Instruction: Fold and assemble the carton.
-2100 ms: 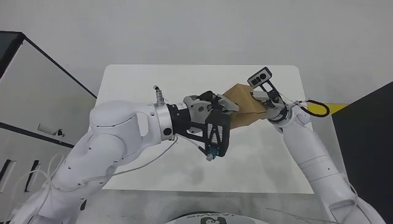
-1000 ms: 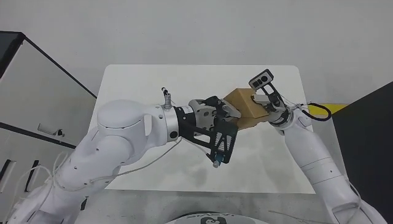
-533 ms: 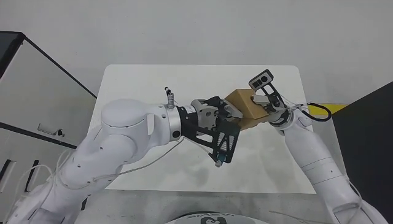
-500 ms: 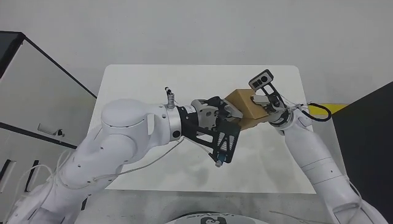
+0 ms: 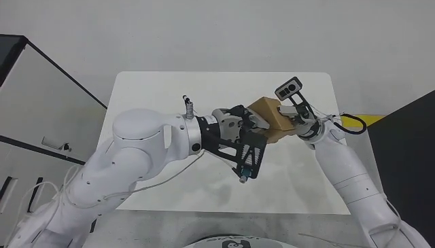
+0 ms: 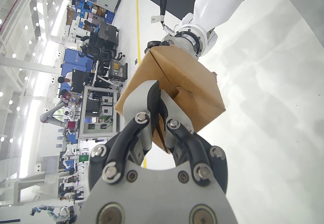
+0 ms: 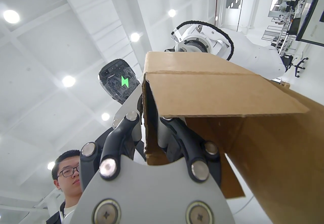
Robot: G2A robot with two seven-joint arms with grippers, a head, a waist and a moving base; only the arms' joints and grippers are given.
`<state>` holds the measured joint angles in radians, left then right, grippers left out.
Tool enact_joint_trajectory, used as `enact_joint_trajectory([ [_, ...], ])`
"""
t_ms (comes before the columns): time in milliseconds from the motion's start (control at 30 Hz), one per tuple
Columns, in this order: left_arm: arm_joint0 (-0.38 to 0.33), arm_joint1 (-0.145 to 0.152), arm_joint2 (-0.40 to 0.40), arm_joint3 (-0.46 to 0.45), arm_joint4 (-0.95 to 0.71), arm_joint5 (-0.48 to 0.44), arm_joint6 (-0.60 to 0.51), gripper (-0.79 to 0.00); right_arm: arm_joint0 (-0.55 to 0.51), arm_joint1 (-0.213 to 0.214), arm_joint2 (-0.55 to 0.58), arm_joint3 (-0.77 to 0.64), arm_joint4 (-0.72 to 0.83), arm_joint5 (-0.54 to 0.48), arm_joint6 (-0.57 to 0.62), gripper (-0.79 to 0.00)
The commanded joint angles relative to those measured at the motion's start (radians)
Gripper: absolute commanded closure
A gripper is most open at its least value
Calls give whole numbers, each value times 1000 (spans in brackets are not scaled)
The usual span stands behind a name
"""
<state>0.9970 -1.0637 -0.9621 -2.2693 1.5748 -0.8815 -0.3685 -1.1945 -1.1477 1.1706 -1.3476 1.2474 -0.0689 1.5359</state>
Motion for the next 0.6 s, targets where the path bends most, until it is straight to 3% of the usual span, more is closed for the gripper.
enact_joint_trajectory([
  [0,10,2,-20,-2,-23,11,10,0,1,1,0,4,1,-2,0,0],
  [500,36,13,-95,-33,-50,-7,0,0,3,8,1,12,4,-16,0,0],
  [533,37,13,-96,-33,-50,-7,-2,-22,3,8,1,11,4,-16,0,0],
  [567,38,14,-96,-32,-53,-7,-4,-237,3,9,2,11,5,-17,0,0],
])
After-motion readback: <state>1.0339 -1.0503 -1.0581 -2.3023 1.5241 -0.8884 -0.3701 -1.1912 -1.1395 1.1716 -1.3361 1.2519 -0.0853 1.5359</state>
